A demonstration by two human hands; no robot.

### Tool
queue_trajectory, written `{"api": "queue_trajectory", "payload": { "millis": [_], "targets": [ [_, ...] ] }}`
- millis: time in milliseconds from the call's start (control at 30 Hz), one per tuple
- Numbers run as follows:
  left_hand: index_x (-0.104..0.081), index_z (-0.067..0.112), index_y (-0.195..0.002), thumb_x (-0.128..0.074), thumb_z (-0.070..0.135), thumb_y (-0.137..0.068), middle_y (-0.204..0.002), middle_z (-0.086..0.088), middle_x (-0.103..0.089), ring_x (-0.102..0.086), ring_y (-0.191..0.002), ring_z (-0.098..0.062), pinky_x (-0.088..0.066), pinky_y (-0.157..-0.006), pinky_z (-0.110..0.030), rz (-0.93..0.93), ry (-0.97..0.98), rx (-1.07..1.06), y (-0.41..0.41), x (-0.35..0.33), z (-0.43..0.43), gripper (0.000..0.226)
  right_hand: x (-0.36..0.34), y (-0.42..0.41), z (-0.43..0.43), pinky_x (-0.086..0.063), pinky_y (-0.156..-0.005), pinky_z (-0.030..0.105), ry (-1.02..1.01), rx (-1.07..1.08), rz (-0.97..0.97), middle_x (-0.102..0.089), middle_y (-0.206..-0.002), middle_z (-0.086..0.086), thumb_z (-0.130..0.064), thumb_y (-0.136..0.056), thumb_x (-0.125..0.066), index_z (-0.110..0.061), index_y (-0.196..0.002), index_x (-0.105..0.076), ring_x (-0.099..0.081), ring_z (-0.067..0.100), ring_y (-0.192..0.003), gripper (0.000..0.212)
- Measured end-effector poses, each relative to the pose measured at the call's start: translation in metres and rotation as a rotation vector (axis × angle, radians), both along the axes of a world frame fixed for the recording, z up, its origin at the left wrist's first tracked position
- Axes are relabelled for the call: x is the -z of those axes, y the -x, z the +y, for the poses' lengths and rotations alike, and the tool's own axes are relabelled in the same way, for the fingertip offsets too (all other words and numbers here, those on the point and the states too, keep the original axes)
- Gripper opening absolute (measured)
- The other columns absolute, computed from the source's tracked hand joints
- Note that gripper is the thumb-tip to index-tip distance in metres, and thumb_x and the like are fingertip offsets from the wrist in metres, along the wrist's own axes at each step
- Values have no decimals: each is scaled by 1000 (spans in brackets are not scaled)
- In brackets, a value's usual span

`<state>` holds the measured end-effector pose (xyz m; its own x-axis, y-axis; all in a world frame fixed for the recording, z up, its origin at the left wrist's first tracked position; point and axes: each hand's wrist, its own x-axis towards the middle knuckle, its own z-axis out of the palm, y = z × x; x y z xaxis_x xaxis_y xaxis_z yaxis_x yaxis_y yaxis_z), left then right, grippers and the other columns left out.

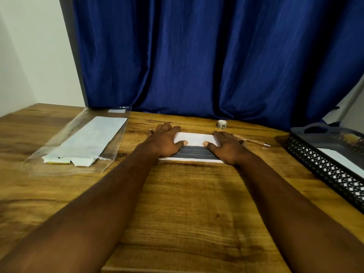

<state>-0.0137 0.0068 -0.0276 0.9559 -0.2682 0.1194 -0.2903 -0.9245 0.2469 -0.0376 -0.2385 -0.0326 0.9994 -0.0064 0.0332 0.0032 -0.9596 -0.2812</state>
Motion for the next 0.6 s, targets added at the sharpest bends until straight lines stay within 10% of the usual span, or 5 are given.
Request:
{"api": "queue_trajectory", "payload": {
  "millis": [167, 367, 600],
  "targets": [
    [-39, 23, -156, -66, 63, -90, -150, -2, -36, -30, -142, -22, -26, -117, -49, -106, 137, 40, 0, 0, 5, 81, -4, 9, 0, -10, -126, 63, -49, 11, -144, -9, -177, 5, -83, -88, -54, -36, -168, -11, -13, 32, -161, 103],
    [-61, 17, -129, -64, 4, -92, -126, -2, -50, -42, -121, -21, -41, -106, -43, -382, 316, 129, -3, -1, 2, 40, -9, 9, 2, -20, -120, 64, -3, -21, -387, -24, -171, -3, -74, -77, -76, -39, -165, -21, -22, 24, -156, 110],
    [-66, 22, -102, -64, 4, -88, -107, 5, -58, -50, -101, -15, -46, -88, -36, -540, 320, 189, 8, -10, 2, 23, -19, 16, 5, -21, -117, 55, 127, 7, -561, -67, -132, -9, -36, -89, -78, -37, -125, -67, -52, 17, -128, 37]
  ]
}}
